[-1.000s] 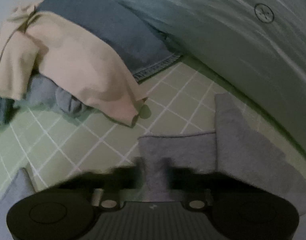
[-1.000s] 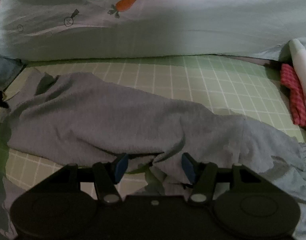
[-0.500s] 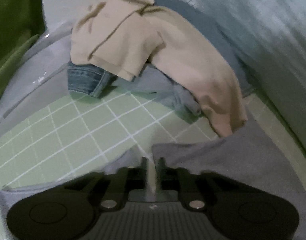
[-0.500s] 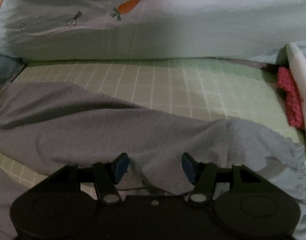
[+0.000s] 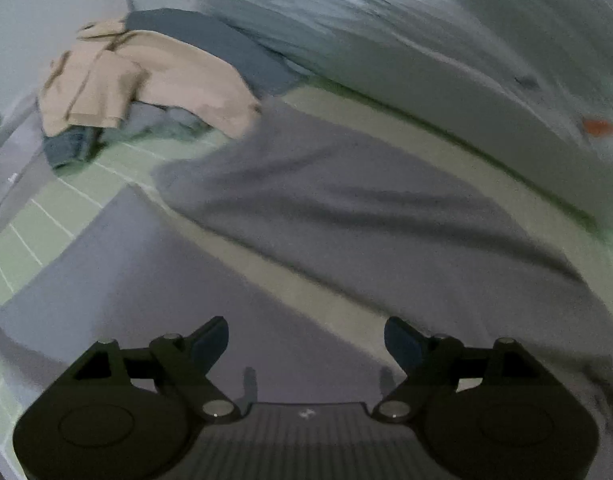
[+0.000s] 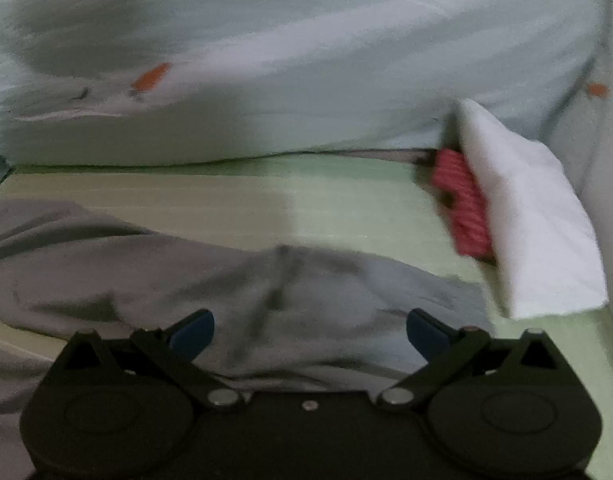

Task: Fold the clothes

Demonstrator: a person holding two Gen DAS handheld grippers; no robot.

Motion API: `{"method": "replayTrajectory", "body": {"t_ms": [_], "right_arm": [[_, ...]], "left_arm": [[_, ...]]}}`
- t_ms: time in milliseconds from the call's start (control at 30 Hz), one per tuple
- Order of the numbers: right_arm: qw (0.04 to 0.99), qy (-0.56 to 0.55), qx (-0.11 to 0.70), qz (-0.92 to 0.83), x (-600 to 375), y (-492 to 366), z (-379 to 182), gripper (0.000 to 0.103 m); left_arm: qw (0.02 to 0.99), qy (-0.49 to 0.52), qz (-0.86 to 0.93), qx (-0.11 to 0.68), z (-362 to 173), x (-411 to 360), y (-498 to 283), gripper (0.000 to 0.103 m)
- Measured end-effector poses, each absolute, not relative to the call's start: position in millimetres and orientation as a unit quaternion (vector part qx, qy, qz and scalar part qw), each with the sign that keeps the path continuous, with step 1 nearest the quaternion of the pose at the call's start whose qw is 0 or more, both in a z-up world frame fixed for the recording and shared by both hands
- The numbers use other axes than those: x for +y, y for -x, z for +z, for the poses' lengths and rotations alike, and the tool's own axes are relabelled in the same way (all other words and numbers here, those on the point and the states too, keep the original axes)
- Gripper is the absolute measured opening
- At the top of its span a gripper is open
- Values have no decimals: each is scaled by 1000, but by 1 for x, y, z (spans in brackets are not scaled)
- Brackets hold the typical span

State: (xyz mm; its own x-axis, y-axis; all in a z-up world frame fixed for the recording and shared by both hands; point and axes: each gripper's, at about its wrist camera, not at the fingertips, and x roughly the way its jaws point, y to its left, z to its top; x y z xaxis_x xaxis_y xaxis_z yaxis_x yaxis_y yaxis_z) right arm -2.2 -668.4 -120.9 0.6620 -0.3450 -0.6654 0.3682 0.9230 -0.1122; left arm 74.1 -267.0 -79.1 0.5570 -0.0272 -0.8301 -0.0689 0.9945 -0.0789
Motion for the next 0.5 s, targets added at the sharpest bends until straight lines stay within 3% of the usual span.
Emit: {"method": "replayTrajectory", "body": {"t_ms": [300,500], "right_arm": [[883,-73,394,-243,-781,4,-143,103],[860,-141,423,-249,-842,-29,-180,94]], "left_arm": [[867,50,15,496,-92,-313,-50,86],[864,30,19,503,-90,-337,-70,86]]}}
